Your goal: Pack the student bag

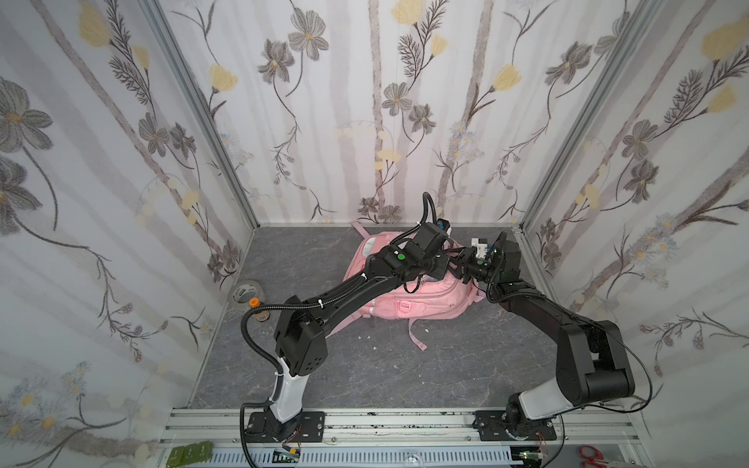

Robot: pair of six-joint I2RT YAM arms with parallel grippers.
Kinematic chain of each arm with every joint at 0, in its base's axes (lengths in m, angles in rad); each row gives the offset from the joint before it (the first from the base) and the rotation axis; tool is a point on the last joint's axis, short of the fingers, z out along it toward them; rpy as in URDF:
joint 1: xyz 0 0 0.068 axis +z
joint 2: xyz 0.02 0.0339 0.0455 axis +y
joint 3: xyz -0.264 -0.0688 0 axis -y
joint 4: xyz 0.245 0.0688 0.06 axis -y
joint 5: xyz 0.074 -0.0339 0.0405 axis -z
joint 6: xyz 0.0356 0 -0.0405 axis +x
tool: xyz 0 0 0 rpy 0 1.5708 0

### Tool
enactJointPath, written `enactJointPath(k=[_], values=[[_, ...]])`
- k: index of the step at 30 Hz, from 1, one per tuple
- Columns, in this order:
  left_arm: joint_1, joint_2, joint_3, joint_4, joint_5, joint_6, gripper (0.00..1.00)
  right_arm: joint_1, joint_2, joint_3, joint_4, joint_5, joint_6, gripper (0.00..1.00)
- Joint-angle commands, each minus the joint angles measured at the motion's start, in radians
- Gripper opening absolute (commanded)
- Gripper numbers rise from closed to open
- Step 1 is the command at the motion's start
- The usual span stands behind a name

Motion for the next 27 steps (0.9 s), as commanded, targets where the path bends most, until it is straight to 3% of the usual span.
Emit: enactJointPath(k=[1,6,18,19,20,22,27], values=[[-0.007,-0.006,0.024,0.098,0.036,-0.006,0.0,0.007,0.019,0.006,0.078,-0.023,0.025,0.28],[-0.007,0.0,0.03,0.097,0.026,0.003,0.0,-0.005,0.002,0.005,0.043,-0.023,-0.015,0.29],[-0.005,0.014,0.034,0.097,-0.006,-0.007,0.0,-0.074,-0.153,0.098,-0.443,0.082,-0.448,0.38],[-0.005,0.014,0.032,0.097,0.0,0.001,0.05,-0.075,-0.166,0.109,-0.485,0.098,-0.494,0.38],[-0.005,0.007,0.028,0.1,0.007,0.021,0.21,-0.076,-0.182,0.124,-0.536,0.125,-0.551,0.39],[-0.005,-0.01,0.013,0.103,-0.013,0.059,0.44,-0.074,-0.21,0.16,-0.647,0.208,-0.665,0.4],[0.012,-0.127,-0.128,0.215,-0.013,0.148,0.63,-0.056,-0.307,0.22,-0.836,0.425,-0.88,0.43]])
